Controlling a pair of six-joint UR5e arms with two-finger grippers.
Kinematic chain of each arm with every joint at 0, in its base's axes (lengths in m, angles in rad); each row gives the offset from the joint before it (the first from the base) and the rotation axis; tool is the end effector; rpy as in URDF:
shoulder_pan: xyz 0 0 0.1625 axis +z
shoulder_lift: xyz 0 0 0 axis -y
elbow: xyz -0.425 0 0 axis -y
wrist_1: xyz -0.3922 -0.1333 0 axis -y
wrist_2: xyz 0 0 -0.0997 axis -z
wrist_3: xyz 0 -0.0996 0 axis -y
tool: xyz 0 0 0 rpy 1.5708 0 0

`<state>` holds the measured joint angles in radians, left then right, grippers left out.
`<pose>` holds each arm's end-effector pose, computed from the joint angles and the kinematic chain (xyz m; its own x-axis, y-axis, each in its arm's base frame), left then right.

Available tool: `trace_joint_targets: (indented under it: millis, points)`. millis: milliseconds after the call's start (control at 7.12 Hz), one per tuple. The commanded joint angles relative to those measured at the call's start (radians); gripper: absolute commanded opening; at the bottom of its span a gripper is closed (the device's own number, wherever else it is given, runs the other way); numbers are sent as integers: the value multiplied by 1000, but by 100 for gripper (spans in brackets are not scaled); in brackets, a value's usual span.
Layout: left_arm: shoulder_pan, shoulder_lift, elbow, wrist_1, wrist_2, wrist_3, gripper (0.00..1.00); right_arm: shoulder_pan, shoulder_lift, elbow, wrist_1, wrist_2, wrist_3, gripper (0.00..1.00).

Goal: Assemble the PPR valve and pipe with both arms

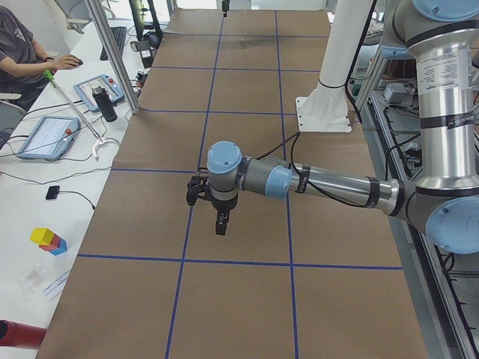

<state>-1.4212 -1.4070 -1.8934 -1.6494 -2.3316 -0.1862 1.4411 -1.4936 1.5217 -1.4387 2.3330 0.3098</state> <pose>0.0005 -0.4366 0.5665 0.7069 0.0857 -0.7021 -0.0142 0.9942 0.1071 -0.0052 -0.5386 0.6304 0.7085 0.1053 0.6979 -0.0927 0.9941 -0.0559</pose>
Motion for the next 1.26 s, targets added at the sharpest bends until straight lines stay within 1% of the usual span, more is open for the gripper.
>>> trace_joint_targets:
  millis: [0,140,281,421,561,702,842,982,1123]
  points:
    - [2,3,8,9,-2,-1,100,-13,4,-6,1,0,6,100]
    - [2,2,19,2,-17,-1,100,-13,7,-6,3,0,6,100]
    - [5,0,20,-1,-52,-2,100,-13,6,-8,3,0,6,100]
    - [16,-22,22,-1,-77,-7,100,-21,4,-11,3,0,5,100]
    - [90,-77,25,-3,-69,-86,100,-28,4,-11,4,0,6,100]
    - [164,-152,33,-1,-31,-213,100,-33,4,-11,7,0,6,100]
    - [216,-193,30,-6,32,-281,100,-41,3,-18,29,0,6,100]
    - [260,-225,34,-19,61,-312,100,-53,3,-34,50,0,5,100]
    - [327,-286,55,-20,108,-375,99,-68,3,-61,94,0,6,100]
